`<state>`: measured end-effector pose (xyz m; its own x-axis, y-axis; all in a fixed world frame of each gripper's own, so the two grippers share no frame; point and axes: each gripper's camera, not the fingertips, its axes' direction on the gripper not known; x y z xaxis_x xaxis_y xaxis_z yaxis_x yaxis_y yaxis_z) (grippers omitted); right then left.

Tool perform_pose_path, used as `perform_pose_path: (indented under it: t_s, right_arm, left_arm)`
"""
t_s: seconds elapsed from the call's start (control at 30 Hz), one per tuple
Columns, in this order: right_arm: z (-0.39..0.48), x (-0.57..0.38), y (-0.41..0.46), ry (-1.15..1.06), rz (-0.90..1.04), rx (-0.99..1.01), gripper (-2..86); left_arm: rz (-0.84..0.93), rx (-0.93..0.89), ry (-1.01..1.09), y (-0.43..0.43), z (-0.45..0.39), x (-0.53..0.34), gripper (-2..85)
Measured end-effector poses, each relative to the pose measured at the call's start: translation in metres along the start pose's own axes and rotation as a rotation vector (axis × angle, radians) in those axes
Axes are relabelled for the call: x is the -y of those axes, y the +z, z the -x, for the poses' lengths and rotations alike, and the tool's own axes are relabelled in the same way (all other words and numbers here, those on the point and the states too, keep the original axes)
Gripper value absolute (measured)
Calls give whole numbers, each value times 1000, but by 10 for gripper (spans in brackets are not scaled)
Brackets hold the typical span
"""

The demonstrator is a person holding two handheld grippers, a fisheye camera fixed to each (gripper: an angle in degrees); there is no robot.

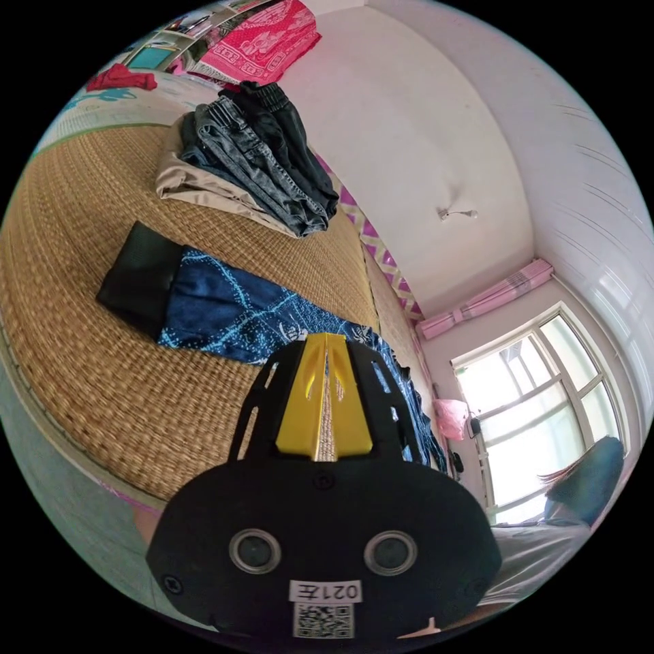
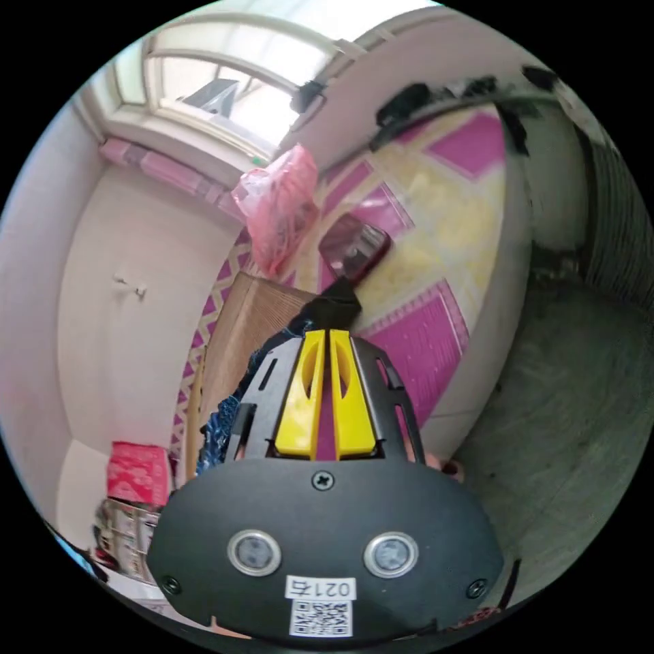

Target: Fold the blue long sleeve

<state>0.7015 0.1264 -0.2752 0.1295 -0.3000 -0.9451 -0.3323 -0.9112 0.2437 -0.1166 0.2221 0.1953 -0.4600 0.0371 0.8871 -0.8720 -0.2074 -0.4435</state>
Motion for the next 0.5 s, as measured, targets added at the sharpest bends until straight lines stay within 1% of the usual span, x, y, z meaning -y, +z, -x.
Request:
perform_pose_path:
  t_s: [0.03, 0.13, 0.27, 0.37, 0.5]
  right_arm:
    - [-17, 3, 7, 53, 15, 24, 7]
    - [-31, 15, 9, 72, -7, 97, 27]
    - [-11, 43, 9, 32, -49, 58, 74]
    - [7, 66, 22, 14, -17, 64, 81]
    - [36, 83, 44, -3, -1, 52, 70]
  left_arm:
    - [6, -4, -3, 2, 1, 1, -9]
    - [11, -15, -17, 1, 7, 1, -9]
    - [-2, 3, -36, -11, 16, 0, -10]
    - [-11, 7, -56, -19, 24, -2, -9]
    - [-17, 15, -65, -27, 29, -3, -9]
